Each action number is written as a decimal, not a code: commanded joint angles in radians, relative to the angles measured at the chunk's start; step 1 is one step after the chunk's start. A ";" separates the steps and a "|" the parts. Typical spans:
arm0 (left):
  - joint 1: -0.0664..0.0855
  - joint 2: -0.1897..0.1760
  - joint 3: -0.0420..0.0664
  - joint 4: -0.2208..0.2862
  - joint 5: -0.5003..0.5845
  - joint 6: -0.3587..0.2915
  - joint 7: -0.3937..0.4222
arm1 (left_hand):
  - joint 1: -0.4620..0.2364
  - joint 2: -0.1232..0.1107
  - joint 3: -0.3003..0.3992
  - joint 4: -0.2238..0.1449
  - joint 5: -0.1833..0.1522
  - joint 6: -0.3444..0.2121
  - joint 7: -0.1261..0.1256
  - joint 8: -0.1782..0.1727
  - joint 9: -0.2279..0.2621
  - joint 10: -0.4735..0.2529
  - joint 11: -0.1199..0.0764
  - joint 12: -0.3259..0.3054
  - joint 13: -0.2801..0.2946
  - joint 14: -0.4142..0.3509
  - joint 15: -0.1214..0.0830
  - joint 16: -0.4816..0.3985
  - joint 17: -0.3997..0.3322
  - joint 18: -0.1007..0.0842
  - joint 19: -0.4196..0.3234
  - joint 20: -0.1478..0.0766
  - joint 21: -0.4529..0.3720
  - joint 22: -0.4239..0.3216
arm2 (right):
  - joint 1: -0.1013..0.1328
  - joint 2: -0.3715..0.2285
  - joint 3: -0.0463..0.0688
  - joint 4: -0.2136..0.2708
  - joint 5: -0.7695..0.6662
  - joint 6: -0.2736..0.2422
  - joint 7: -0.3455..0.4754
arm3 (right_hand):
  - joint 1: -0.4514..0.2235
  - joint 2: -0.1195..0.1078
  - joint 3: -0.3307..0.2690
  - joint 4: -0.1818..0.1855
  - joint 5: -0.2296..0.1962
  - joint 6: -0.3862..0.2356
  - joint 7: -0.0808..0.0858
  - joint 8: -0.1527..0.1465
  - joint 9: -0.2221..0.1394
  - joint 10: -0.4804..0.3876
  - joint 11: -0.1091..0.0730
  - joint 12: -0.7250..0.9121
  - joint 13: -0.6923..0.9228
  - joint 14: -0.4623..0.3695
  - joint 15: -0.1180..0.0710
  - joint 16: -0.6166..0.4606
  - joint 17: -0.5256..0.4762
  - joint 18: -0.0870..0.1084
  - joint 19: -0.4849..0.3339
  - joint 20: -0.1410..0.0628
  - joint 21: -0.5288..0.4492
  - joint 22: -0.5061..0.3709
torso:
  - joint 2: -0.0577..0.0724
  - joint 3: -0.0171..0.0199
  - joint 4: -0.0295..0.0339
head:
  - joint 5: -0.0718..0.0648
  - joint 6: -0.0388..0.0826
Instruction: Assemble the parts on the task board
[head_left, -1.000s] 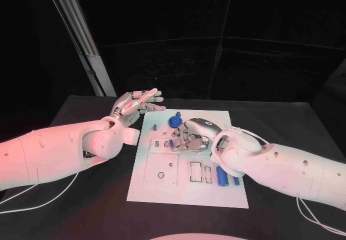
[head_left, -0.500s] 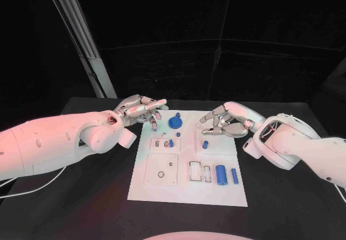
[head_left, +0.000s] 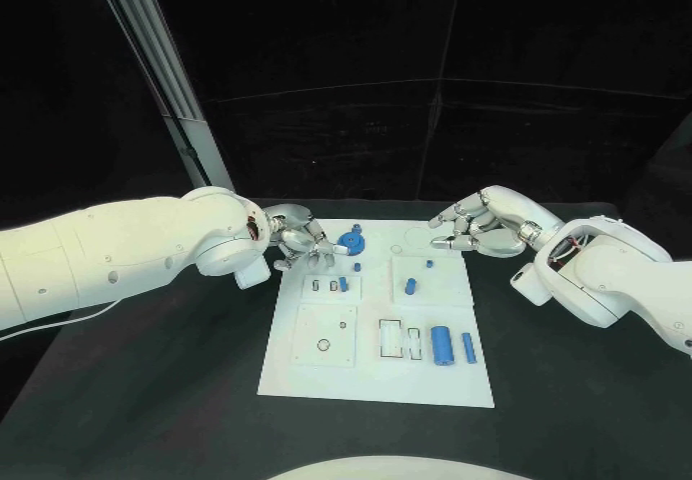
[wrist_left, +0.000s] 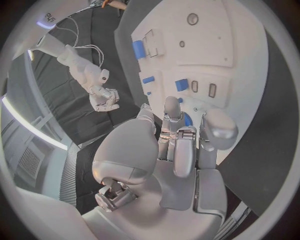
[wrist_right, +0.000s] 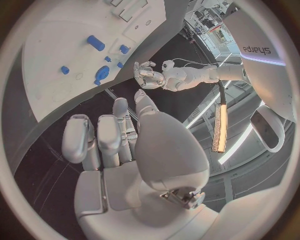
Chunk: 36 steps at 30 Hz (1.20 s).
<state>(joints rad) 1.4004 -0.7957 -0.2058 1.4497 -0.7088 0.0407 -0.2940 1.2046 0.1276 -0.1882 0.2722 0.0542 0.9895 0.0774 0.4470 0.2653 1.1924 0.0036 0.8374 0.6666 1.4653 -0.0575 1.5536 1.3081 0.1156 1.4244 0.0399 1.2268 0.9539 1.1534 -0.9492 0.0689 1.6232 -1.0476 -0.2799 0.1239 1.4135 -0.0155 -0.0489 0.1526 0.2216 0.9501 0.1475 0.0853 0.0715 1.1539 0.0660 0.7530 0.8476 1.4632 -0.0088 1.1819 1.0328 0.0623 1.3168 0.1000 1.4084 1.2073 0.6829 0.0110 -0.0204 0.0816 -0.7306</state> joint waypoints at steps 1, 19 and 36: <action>0.004 0.028 0.001 -0.007 -0.162 0.059 -0.191 | 0.010 0.013 0.002 0.006 0.001 -0.021 -0.002 0.049 0.029 0.018 -0.006 0.077 0.072 0.104 -0.011 0.013 0.256 -0.026 0.013 -0.002 0.050 0.075 | 0.003 0.005 0.001 -0.005 0.034 -0.021 -0.034 | 0.009 0.004 -0.007 0.001 0.016 0.005 0.003 0.002 -0.001 0.004 -0.006 -0.003 -0.001 -0.004 -0.006 -0.008 -0.003 0.020 -0.009 -0.002 -0.005 -0.004 | -0.002 0.0004 -0.0026 | 0.002 0.000; 0.006 0.150 0.001 -0.083 -0.199 0.124 -0.337 | -0.081 -0.006 -0.098 0.017 -0.006 -0.082 -0.023 0.215 0.147 0.066 -0.021 0.271 0.260 0.106 -0.023 0.017 0.263 -0.046 0.027 -0.012 0.152 0.231 | 0.003 0.023 0.001 -0.023 0.029 -0.037 -0.078 | 0.013 0.006 -0.015 0.006 0.054 0.005 0.002 0.002 -0.001 0.001 -0.007 -0.013 -0.016 -0.005 -0.007 -0.024 -0.015 0.023 -0.016 -0.003 -0.014 -0.018 | 0.000 0.0006 -0.0018 | 0.003 0.000; 0.005 0.204 -0.003 -0.119 -0.199 0.167 -0.349 | -0.081 -0.008 -0.105 0.015 -0.005 -0.088 -0.024 0.223 0.154 0.062 -0.021 0.270 0.257 0.106 -0.024 0.017 0.263 -0.046 0.027 -0.013 0.155 0.235 | 0.003 0.034 0.001 -0.032 0.027 -0.041 -0.085 | 0.012 0.006 -0.021 0.011 0.068 0.005 0.002 0.003 -0.001 0.002 -0.007 -0.014 -0.020 -0.004 -0.007 -0.028 -0.016 0.024 -0.018 -0.004 -0.018 -0.024 | 0.002 -0.0017 -0.0004 | -0.004 -0.006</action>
<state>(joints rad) 1.4046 -0.5946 -0.2085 1.3324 -0.8992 0.1813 -0.6323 1.1329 0.1195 -0.2882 0.2883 0.0543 0.9074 0.0516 0.6639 0.4183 1.2543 -0.0161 1.1048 0.9246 1.4668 -0.0768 1.5646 1.3077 0.0839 1.4477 0.0305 1.3773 1.1884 1.1540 -0.9166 0.0691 1.5904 -1.0232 -0.3092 0.0400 1.4202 -0.0088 -0.0641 0.1622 0.2856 0.9501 0.1475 0.0853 0.0713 1.1540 0.0661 0.7420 0.8289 1.4595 -0.0125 1.1582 1.0169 0.0776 1.3061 0.0962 1.3939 1.1844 0.6844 0.0104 -0.0213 0.0775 -0.7360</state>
